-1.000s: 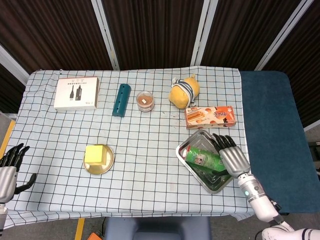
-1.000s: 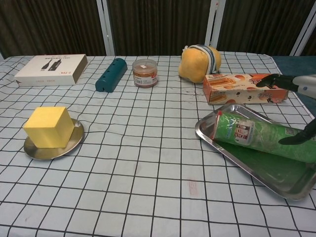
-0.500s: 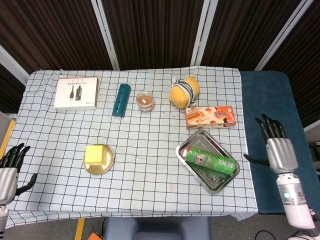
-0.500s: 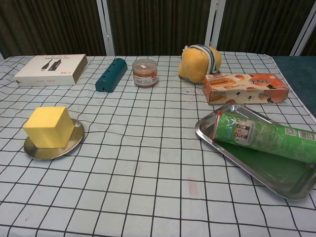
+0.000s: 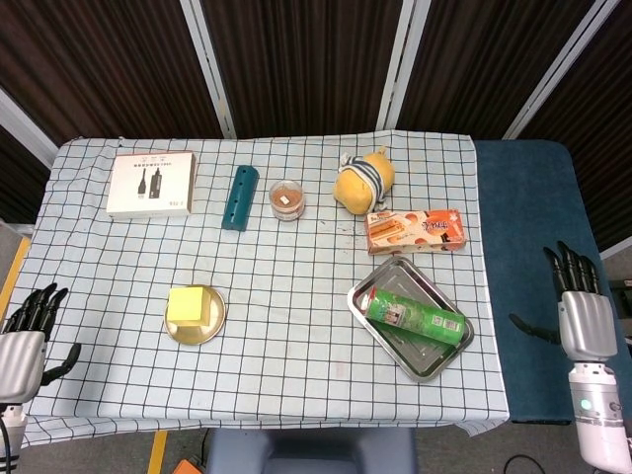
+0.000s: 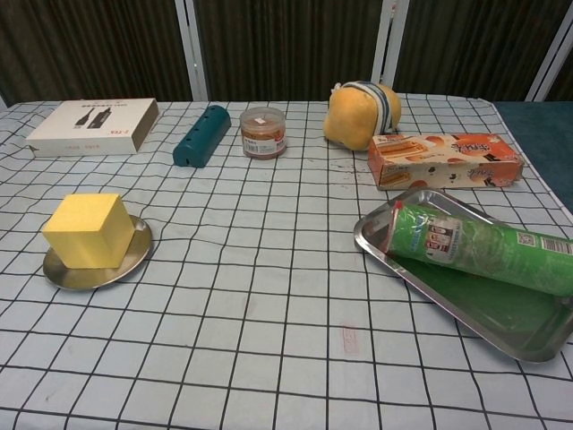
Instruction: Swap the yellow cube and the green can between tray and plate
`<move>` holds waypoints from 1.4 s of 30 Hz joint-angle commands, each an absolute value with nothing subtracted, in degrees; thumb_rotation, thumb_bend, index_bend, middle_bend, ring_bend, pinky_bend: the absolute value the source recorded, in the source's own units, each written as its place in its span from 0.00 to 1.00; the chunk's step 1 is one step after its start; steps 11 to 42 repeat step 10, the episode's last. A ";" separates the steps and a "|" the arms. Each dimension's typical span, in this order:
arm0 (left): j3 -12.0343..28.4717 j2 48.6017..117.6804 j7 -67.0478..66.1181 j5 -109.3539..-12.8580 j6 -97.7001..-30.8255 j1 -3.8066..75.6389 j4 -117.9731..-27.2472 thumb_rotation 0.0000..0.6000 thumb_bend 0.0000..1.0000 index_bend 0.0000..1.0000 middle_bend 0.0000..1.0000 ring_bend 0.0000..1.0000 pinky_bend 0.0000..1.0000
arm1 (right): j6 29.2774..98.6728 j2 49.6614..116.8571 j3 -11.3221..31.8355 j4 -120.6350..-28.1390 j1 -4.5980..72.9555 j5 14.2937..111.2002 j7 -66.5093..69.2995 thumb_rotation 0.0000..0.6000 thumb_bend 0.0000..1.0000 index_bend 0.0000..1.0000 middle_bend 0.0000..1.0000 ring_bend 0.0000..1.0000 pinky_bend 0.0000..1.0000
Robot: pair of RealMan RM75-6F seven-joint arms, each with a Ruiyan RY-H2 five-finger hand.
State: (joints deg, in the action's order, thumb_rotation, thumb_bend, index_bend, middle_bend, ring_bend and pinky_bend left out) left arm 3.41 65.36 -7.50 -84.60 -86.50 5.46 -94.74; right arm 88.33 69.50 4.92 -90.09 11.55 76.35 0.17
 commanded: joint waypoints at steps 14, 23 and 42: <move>3.64 65.41 -7.17 -84.28 -86.44 5.47 -94.61 1.00 0.36 0.03 0.04 0.04 0.21 | 87.54 69.32 5.48 -90.82 10.06 77.86 -0.54 1.00 0.09 0.00 0.00 0.00 0.01; 3.64 65.41 -7.17 -84.28 -86.44 5.47 -94.61 1.00 0.36 0.03 0.04 0.04 0.21 | 87.54 69.32 5.48 -90.82 10.06 77.86 -0.54 1.00 0.09 0.00 0.00 0.00 0.01; 3.64 65.41 -7.17 -84.28 -86.44 5.47 -94.61 1.00 0.36 0.03 0.04 0.04 0.21 | 87.54 69.32 5.48 -90.82 10.06 77.86 -0.54 1.00 0.09 0.00 0.00 0.00 0.01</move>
